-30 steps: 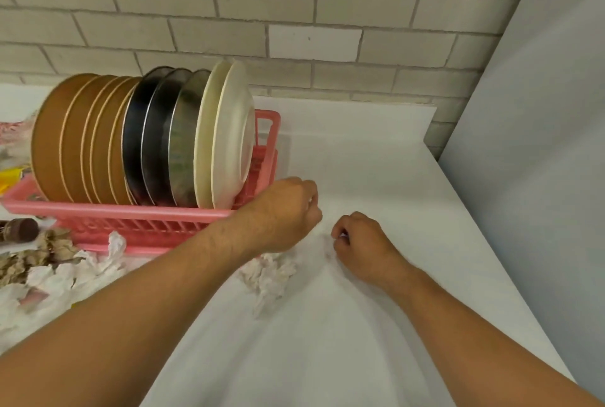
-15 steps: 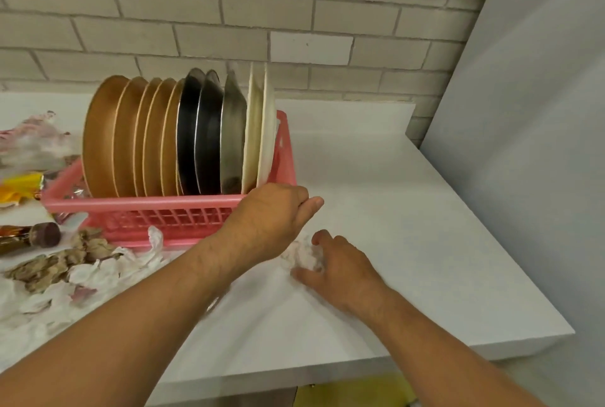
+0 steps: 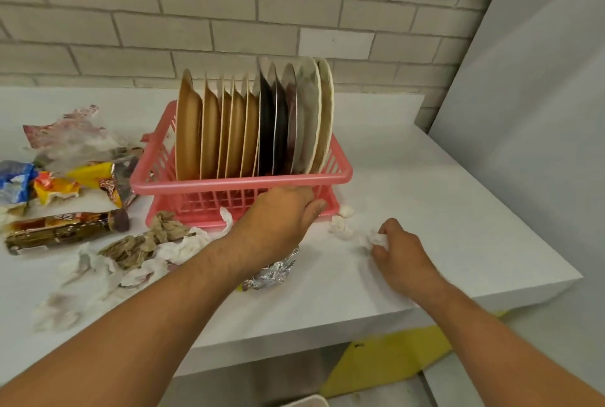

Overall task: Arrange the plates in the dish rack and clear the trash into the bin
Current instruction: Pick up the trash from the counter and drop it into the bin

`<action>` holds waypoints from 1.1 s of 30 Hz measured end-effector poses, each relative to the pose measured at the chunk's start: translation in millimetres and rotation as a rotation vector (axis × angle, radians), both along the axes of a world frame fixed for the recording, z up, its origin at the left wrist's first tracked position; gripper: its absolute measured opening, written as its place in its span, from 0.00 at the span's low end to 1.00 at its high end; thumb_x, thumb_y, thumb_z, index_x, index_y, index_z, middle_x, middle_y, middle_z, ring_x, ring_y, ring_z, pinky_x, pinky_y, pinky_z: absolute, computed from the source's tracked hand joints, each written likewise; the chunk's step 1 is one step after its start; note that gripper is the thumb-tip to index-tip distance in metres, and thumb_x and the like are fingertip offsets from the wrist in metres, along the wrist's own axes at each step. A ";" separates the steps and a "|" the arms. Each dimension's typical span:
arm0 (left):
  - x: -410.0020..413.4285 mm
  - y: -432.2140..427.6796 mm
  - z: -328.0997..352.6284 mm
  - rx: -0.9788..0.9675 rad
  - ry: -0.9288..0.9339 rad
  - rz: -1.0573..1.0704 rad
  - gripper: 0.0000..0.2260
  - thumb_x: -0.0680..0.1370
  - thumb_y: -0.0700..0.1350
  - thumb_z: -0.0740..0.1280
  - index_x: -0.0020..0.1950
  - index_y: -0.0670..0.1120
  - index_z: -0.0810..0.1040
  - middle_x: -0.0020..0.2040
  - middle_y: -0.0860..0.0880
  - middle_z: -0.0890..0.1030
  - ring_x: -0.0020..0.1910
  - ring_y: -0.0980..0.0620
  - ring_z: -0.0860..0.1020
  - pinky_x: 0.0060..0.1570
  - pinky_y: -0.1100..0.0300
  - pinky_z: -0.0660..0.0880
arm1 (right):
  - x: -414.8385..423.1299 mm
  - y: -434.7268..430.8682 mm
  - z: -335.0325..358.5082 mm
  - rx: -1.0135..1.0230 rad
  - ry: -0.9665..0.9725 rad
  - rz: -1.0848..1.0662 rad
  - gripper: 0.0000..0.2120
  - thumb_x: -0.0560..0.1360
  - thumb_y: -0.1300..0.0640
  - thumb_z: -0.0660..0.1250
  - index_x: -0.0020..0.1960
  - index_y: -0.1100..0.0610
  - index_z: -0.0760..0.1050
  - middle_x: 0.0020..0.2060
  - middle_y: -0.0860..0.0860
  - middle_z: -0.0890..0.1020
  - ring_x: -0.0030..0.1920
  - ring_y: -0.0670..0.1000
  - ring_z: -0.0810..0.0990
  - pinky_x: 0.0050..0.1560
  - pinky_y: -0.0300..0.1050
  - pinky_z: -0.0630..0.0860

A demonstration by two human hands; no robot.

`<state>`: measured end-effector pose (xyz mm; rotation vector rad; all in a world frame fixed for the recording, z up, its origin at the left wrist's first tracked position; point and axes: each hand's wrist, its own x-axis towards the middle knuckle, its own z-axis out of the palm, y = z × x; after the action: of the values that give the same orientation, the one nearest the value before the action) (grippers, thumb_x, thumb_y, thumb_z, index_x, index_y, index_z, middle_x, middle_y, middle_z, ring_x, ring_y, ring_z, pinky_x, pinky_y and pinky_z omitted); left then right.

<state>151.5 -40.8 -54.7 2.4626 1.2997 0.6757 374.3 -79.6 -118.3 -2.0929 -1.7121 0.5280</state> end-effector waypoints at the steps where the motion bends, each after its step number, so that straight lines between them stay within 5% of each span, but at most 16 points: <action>1: -3.8 -1.5 -2.1 -0.013 -0.005 0.010 0.13 0.82 0.53 0.56 0.47 0.47 0.75 0.40 0.53 0.77 0.40 0.53 0.76 0.41 0.57 0.73 | -5.3 -5.6 2.6 0.006 0.039 0.001 0.04 0.79 0.60 0.59 0.52 0.54 0.65 0.38 0.51 0.74 0.35 0.49 0.72 0.30 0.39 0.63; 6: -14.8 -21.6 -12.7 -0.035 -0.045 0.036 0.10 0.81 0.45 0.58 0.58 0.49 0.78 0.52 0.52 0.81 0.50 0.53 0.77 0.50 0.60 0.73 | -27.0 -25.3 14.3 0.064 0.106 0.010 0.13 0.76 0.66 0.55 0.48 0.54 0.76 0.35 0.46 0.75 0.32 0.42 0.72 0.29 0.30 0.64; 9: -19.6 -39.4 -18.7 -0.071 -0.064 0.065 0.11 0.81 0.46 0.59 0.59 0.50 0.78 0.55 0.54 0.80 0.53 0.54 0.77 0.55 0.60 0.73 | -37.6 -39.6 21.6 0.074 0.203 -0.023 0.15 0.73 0.67 0.56 0.39 0.55 0.79 0.36 0.50 0.81 0.33 0.48 0.76 0.30 0.36 0.69; 14: -26.1 -77.0 -30.7 -0.043 -0.091 0.100 0.10 0.80 0.51 0.59 0.46 0.52 0.79 0.43 0.55 0.81 0.41 0.54 0.78 0.42 0.57 0.75 | -48.7 -76.6 21.1 0.111 0.288 0.004 0.15 0.73 0.64 0.57 0.34 0.54 0.77 0.34 0.48 0.80 0.38 0.50 0.77 0.38 0.42 0.72; 19: -19.0 -126.6 -49.5 -0.061 -0.040 0.120 0.21 0.78 0.60 0.57 0.30 0.50 0.67 0.26 0.52 0.71 0.29 0.54 0.71 0.31 0.57 0.64 | -56.1 -116.6 3.5 0.129 0.280 -0.007 0.20 0.77 0.46 0.58 0.29 0.54 0.69 0.29 0.50 0.79 0.36 0.53 0.78 0.37 0.49 0.74; 21: -19.0 -141.9 -68.4 -0.086 -0.004 0.123 0.22 0.79 0.60 0.55 0.30 0.50 0.64 0.25 0.52 0.69 0.30 0.49 0.71 0.32 0.55 0.63 | -57.5 -127.9 -12.9 0.132 0.191 -0.028 0.23 0.75 0.38 0.61 0.29 0.53 0.68 0.28 0.49 0.76 0.33 0.50 0.76 0.33 0.44 0.69; 29: -33.8 -172.7 -191.4 -0.374 0.161 0.093 0.13 0.81 0.53 0.56 0.40 0.50 0.70 0.35 0.52 0.74 0.36 0.50 0.74 0.34 0.58 0.67 | -55.5 -177.3 -146.6 -0.108 0.172 -0.084 0.23 0.77 0.45 0.64 0.28 0.54 0.63 0.26 0.52 0.72 0.31 0.53 0.70 0.33 0.47 0.64; 33: -38.5 -174.0 -262.2 -0.447 0.132 0.095 0.11 0.81 0.49 0.58 0.41 0.49 0.72 0.37 0.52 0.72 0.37 0.51 0.72 0.38 0.58 0.65 | -57.3 -185.0 -222.4 -0.219 0.065 -0.112 0.16 0.78 0.48 0.61 0.36 0.54 0.64 0.35 0.56 0.77 0.37 0.56 0.74 0.36 0.44 0.65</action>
<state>113.0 -214.9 -316.9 2.1189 1.4390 0.2101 317.0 -264.6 -340.8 -2.2789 -1.5509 0.7702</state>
